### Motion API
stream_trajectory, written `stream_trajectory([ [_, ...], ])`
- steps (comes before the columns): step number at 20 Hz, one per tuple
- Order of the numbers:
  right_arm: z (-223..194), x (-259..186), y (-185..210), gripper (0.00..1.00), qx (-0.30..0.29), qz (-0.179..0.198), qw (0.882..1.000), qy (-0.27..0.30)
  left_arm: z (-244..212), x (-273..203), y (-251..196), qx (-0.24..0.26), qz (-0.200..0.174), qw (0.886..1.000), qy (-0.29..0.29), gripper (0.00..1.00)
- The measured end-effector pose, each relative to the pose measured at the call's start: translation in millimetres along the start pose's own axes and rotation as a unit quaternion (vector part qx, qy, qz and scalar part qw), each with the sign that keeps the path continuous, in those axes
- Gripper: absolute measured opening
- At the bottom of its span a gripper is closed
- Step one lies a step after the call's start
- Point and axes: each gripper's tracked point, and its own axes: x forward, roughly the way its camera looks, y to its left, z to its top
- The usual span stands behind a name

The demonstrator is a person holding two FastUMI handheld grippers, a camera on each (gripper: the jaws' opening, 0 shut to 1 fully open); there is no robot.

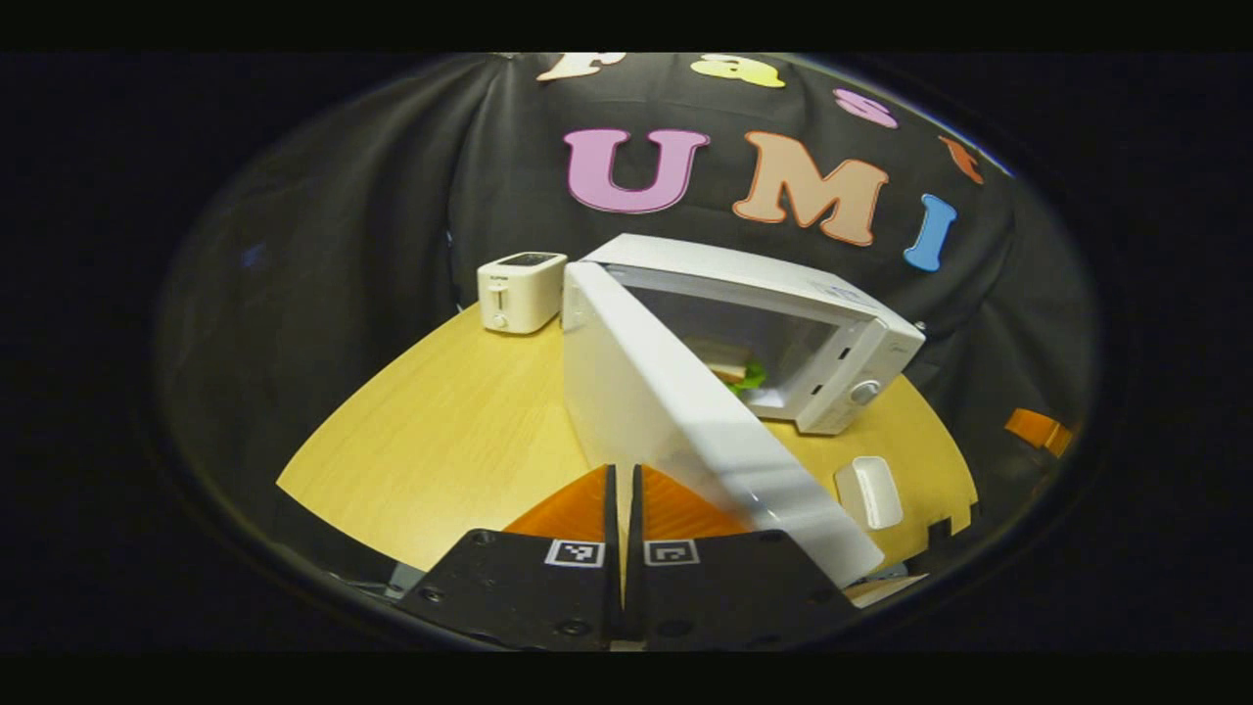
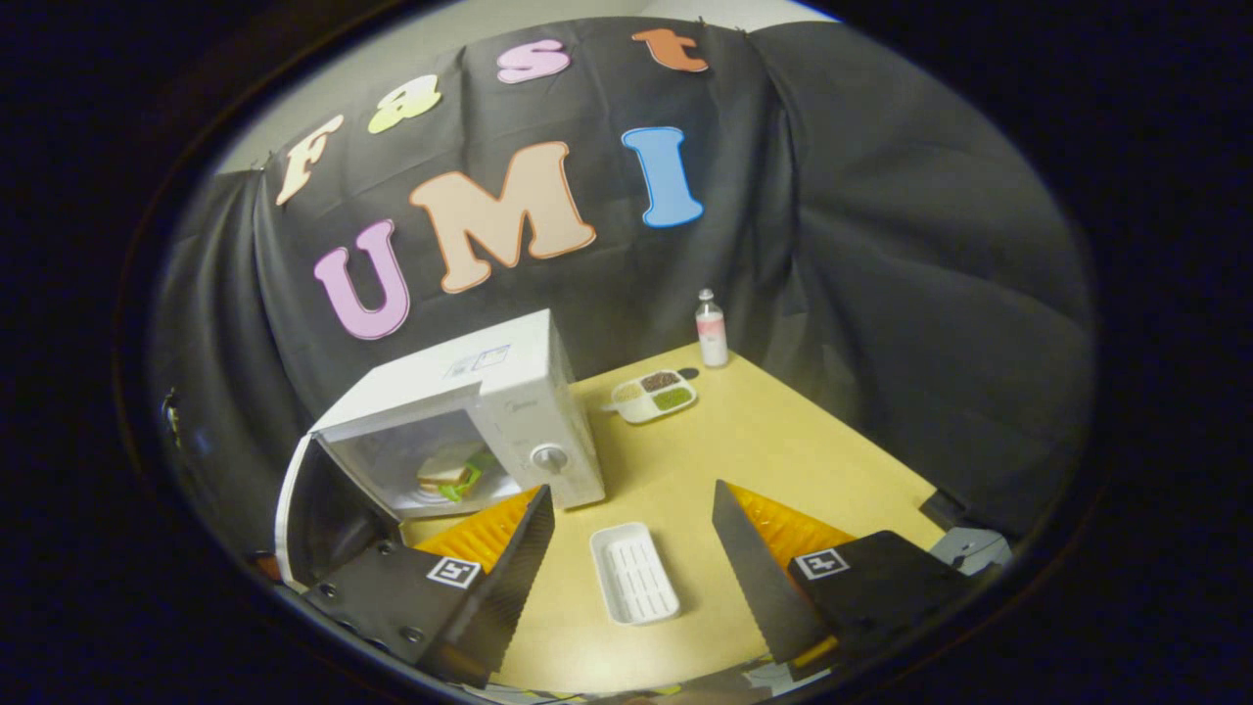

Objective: Open the microwave oven with the left hand, put the food in, and close the microwave oven.

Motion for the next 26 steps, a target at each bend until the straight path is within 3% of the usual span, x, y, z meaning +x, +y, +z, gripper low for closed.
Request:
stream_trajectory([
  [1,4,3,-5,1.00,-0.002,0.002,1.000,-0.004,2,4,-11,0.000,-0.004,1.000,-0.002,0.02],
  [2,9,7,-10,0.92,-0.004,0.004,1.000,-0.008,4,7,-23,0.000,-0.007,1.000,-0.004,0.00],
  [4,16,10,-17,0.92,-0.007,0.010,1.000,-0.015,4,12,-47,0.004,-0.016,1.000,-0.004,0.01],
  [5,18,12,-19,1.00,-0.011,0.012,1.000,-0.016,7,16,-59,0.011,-0.023,1.000,-0.006,0.02],
  [14,40,16,-26,1.00,-0.039,0.042,0.997,-0.042,20,66,-154,0.043,-0.082,0.996,-0.014,0.01],
  [21,59,18,-44,1.00,-0.025,0.033,0.997,-0.065,39,93,-182,0.055,-0.087,0.994,-0.023,0.01],
  [22,61,17,-46,0.92,-0.024,0.032,0.997,-0.069,42,98,-182,0.060,-0.085,0.994,-0.025,0.01],
  [26,69,14,-51,0.92,-0.019,0.042,0.995,-0.087,54,109,-185,0.041,-0.075,0.996,-0.029,0.00],
])
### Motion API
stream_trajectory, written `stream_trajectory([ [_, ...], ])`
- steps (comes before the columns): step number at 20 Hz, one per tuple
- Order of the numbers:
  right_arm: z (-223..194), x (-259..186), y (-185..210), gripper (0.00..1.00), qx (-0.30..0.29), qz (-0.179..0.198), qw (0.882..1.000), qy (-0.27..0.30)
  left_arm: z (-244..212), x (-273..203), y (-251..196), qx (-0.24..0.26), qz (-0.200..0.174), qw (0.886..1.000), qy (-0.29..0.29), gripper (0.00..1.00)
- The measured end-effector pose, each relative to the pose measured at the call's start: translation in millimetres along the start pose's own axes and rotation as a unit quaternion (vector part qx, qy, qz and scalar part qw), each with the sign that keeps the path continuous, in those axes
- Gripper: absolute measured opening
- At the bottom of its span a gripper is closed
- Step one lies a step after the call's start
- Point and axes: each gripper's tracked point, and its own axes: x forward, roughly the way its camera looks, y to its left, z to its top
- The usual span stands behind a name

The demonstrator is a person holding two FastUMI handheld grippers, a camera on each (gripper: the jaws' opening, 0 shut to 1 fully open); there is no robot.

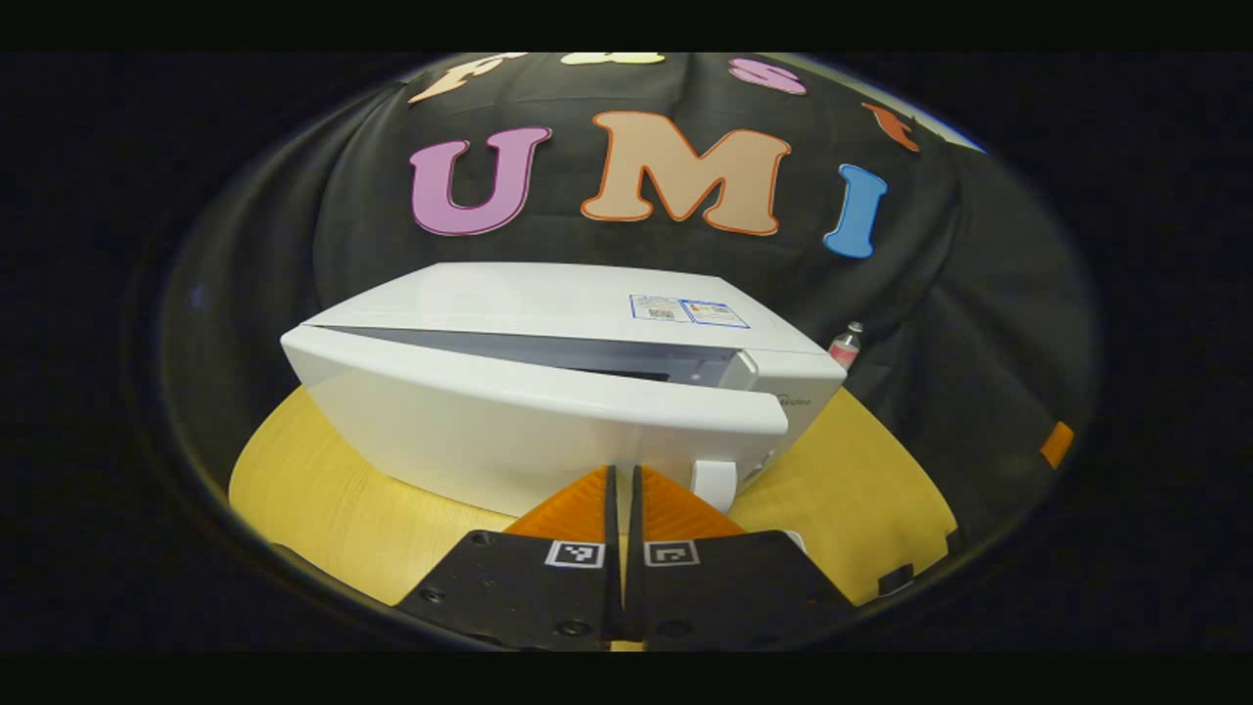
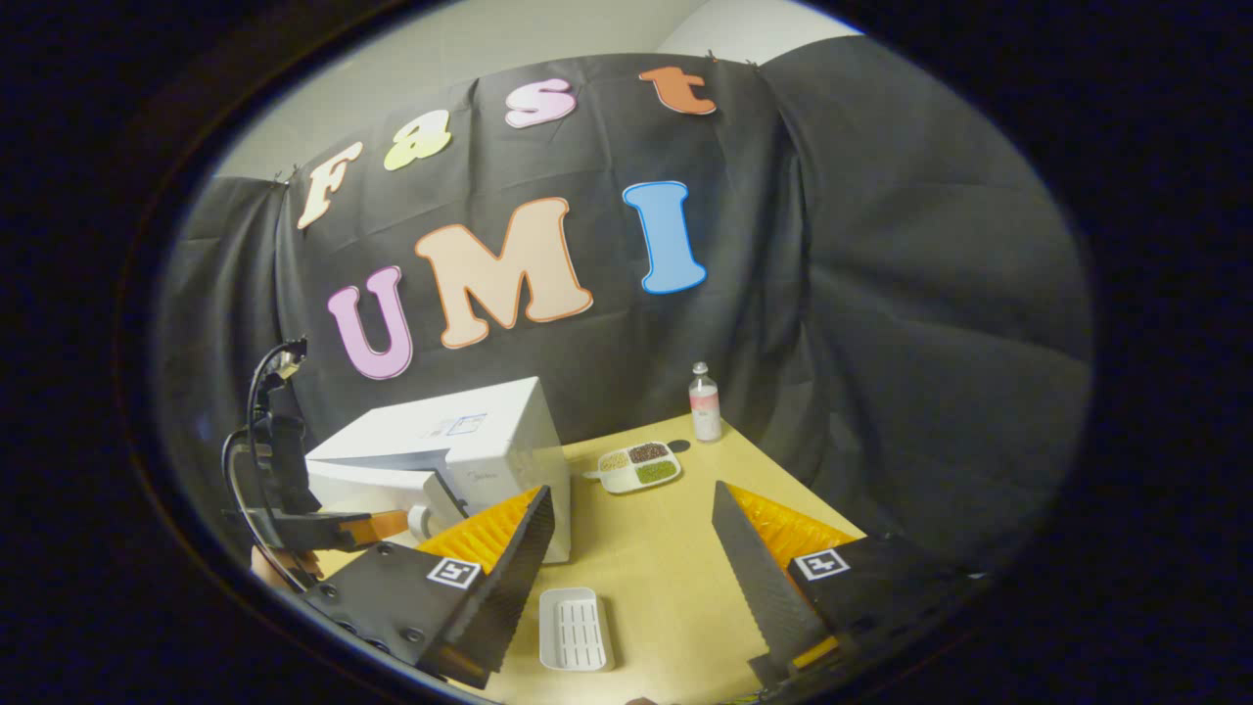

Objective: Open the microwave oven with the left hand, put the food in, and close the microwave oven.

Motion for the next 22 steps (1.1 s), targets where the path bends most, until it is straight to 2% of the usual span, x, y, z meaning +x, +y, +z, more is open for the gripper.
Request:
stream_trajectory([
  [7,2,4,6,0.92,0.006,0.013,1.000,-0.002,18,15,-9,-0.011,0.007,1.000,-0.017,0.01],
  [14,6,8,-4,0.91,0.019,-0.001,1.000,-0.009,22,23,-11,-0.032,0.006,0.999,-0.021,0.01],
  [15,5,9,-3,0.91,0.020,0.000,1.000,-0.007,22,24,-11,-0.033,0.004,0.999,-0.021,0.03],
  [16,3,10,-2,0.92,0.020,0.001,1.000,-0.004,21,23,-10,-0.033,0.004,0.999,-0.019,0.00],
  [18,1,12,3,0.92,0.019,0.004,1.000,0.000,21,24,-10,-0.034,0.005,0.999,-0.021,0.03],
  [19,0,13,4,0.92,0.018,0.005,1.000,0.001,22,24,-10,-0.032,0.005,0.999,-0.021,0.00],
  [21,-1,14,7,0.92,0.016,0.007,1.000,0.004,22,25,-9,-0.026,0.005,0.999,-0.024,0.04],
  [22,-3,15,7,0.92,0.017,0.007,1.000,0.007,22,25,-9,-0.026,0.005,0.999,-0.024,0.01],
])
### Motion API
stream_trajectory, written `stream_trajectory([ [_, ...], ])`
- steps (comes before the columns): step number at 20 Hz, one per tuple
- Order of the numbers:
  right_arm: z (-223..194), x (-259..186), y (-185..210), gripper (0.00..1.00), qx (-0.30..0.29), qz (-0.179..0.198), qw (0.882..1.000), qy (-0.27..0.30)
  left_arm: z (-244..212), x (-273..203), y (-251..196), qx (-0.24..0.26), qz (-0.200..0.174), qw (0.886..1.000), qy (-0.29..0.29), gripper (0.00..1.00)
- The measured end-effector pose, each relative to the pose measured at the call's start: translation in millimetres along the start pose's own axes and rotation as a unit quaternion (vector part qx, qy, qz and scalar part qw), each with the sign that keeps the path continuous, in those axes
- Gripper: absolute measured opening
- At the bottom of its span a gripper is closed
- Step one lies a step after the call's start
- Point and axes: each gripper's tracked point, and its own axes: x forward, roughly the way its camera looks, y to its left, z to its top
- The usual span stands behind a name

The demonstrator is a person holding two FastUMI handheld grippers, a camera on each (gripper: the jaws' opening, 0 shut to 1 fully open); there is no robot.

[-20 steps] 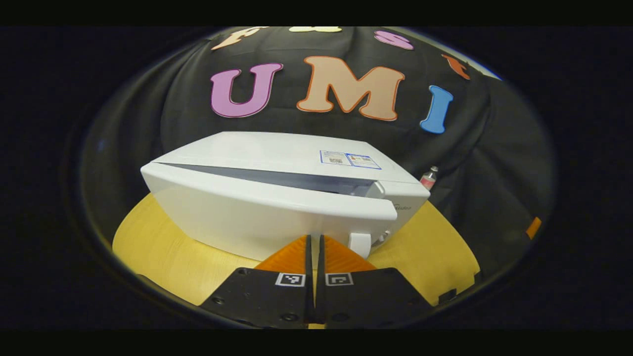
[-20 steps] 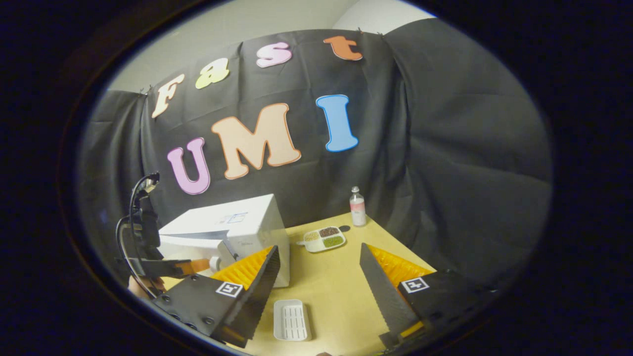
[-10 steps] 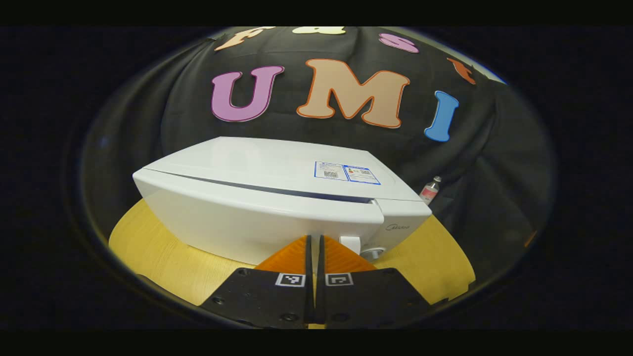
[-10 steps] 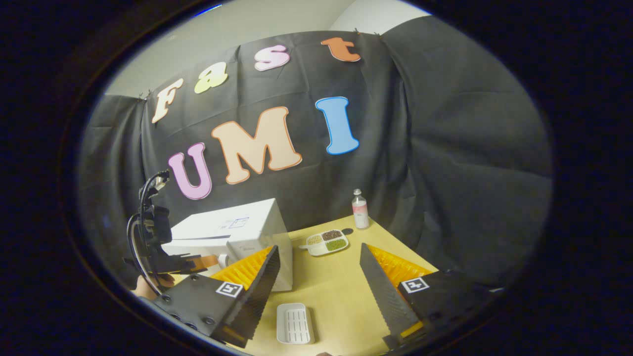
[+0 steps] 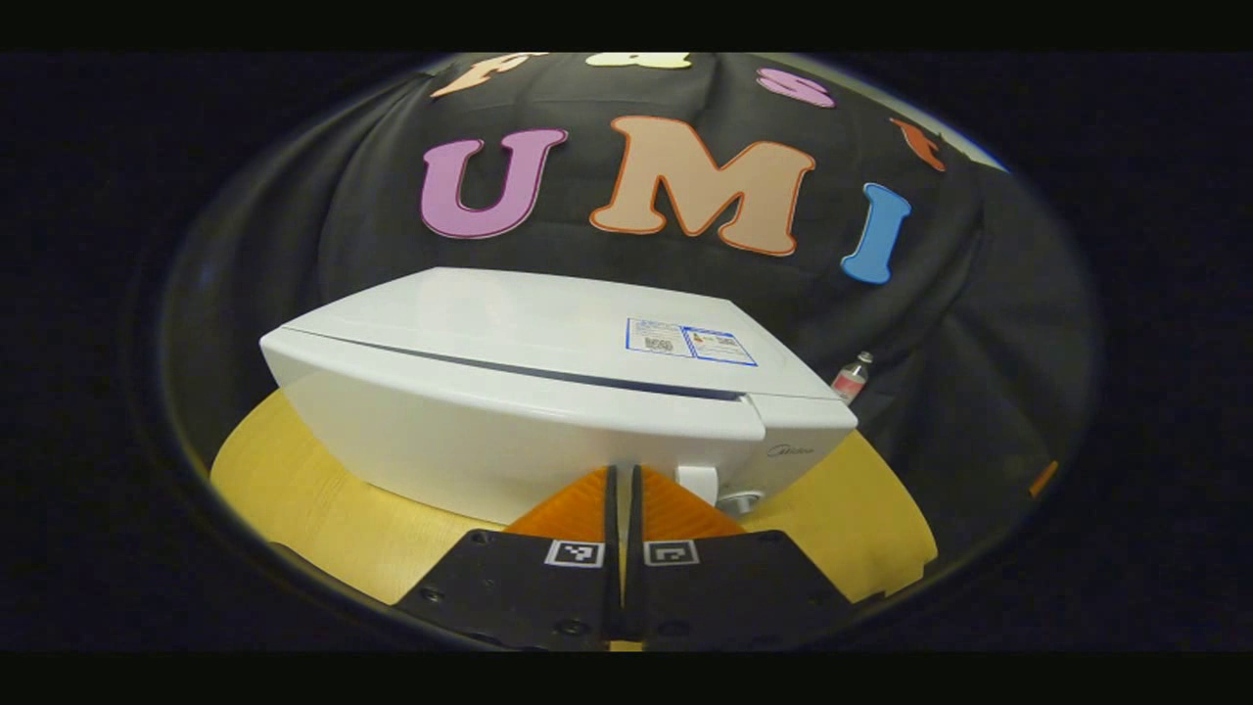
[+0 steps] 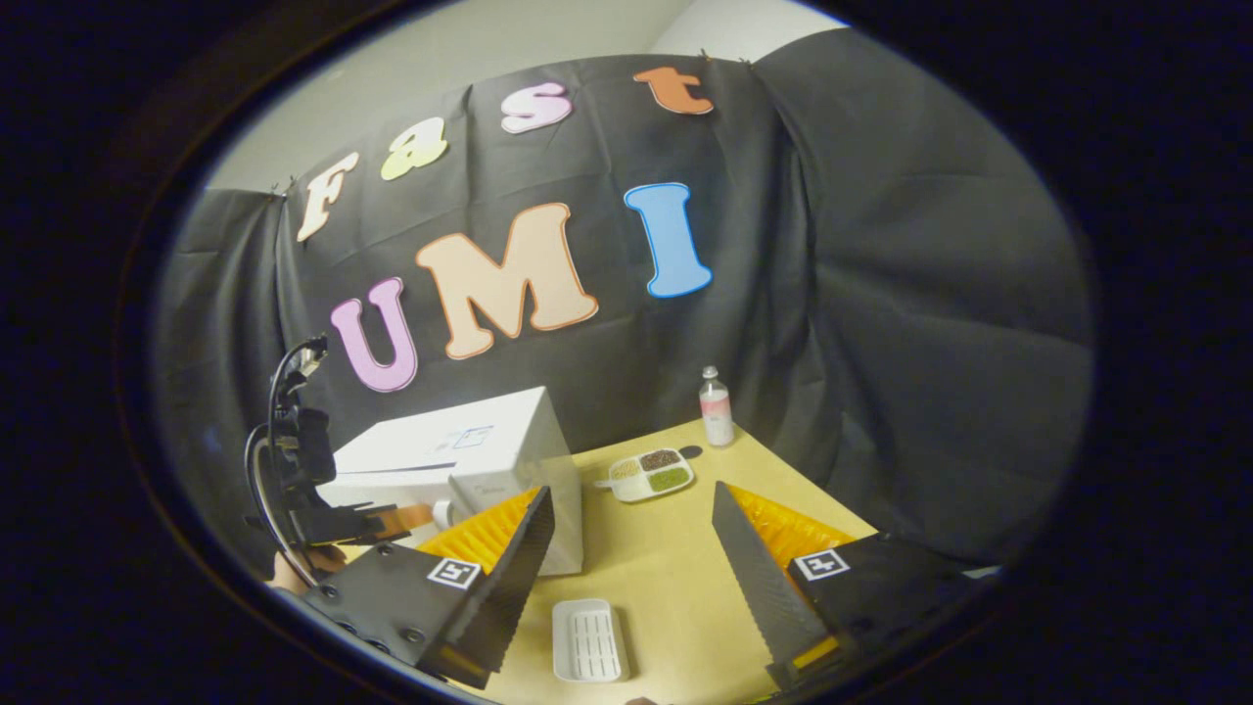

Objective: Open the microwave oven with the left hand, put the food in, and close the microwave oven.

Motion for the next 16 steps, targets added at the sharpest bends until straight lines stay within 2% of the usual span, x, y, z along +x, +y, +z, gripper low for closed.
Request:
stream_trajectory([
  [4,-4.3,2.5,-1.1,0.92,0.007,-0.002,1.000,0.010,0.8,0.5,0.1,-0.006,0.002,1.000,-0.004,0.03],
  [7,-3.3,4.3,-4.3,0.91,0.010,-0.007,1.000,0.008,0.2,0.6,0.2,0.005,0.006,1.000,-0.002,0.00],
  [11,-3.3,5.6,-7.2,0.92,0.012,-0.010,1.000,0.008,1.7,1.7,0.3,0.003,0.004,1.000,-0.005,0.03],
  [16,-3.8,6.1,-4.3,0.92,0.008,-0.005,1.000,0.009,0.7,3.9,2.6,0.004,0.015,1.000,-0.005,0.01],
])
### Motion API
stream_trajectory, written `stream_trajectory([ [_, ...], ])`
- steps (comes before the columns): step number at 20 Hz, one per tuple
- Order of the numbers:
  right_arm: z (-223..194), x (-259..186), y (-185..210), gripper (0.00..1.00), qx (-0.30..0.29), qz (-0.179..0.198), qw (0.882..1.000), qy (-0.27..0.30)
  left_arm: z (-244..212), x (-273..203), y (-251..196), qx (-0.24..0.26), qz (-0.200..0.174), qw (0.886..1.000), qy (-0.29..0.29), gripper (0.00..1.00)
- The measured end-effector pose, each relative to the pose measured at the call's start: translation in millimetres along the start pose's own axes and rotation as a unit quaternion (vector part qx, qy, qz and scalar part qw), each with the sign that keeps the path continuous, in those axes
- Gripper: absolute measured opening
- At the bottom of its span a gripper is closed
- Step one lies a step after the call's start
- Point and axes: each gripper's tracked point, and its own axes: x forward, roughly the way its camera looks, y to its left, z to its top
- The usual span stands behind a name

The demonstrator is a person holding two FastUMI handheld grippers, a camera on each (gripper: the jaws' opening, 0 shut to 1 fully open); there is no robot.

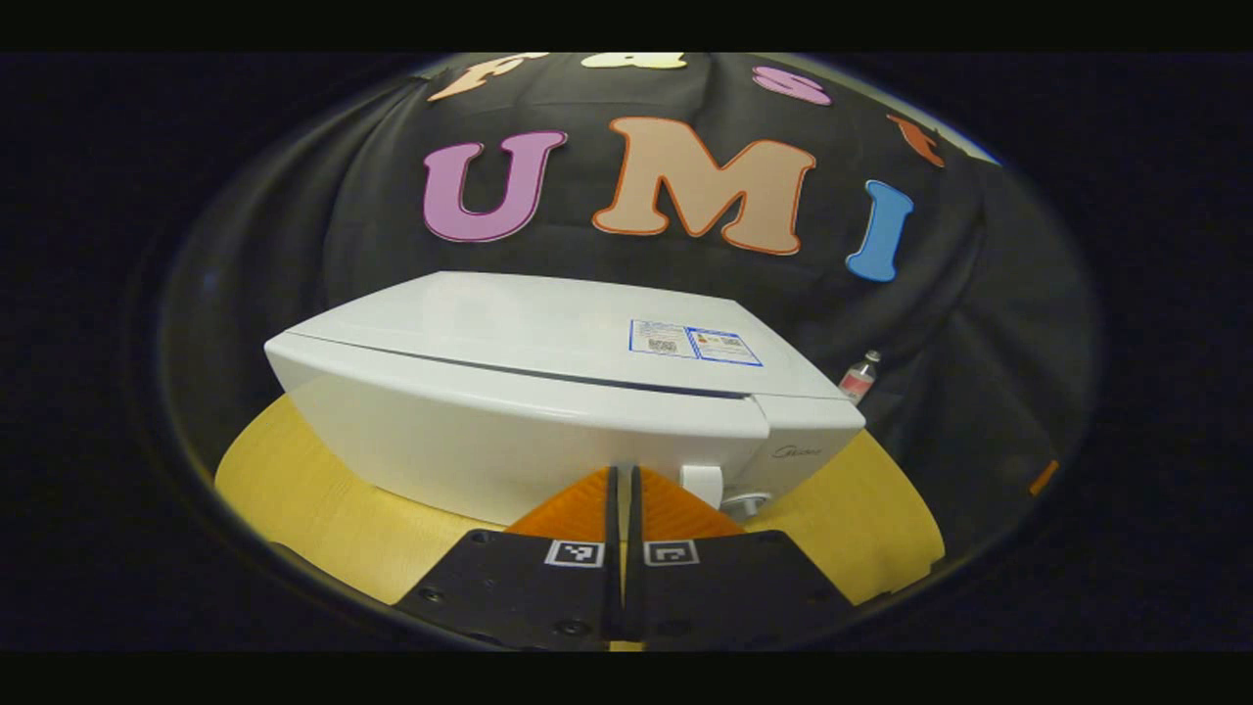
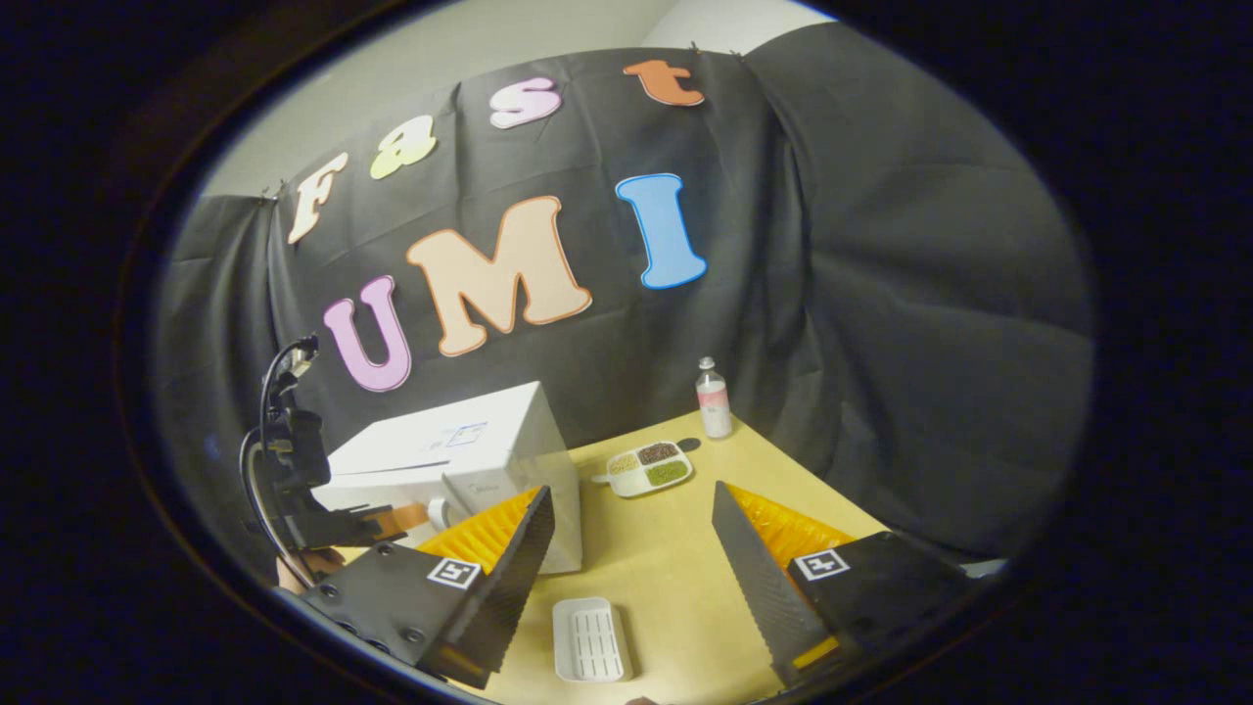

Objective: Open the microwave oven with the left hand, put the food in, and close the microwave oven.

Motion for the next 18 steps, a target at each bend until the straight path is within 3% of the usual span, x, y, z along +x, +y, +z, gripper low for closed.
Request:
stream_trajectory([
  [2,2,-2,-1,0.91,0.001,0.000,1.000,-0.004,4,1,8,0.005,0.019,1.000,-0.001,0.03],
  [18,0,-24,2,0.92,-0.005,0.015,1.000,-0.001,3,-1,11,0.017,0.010,1.000,-0.001,0.01],
])
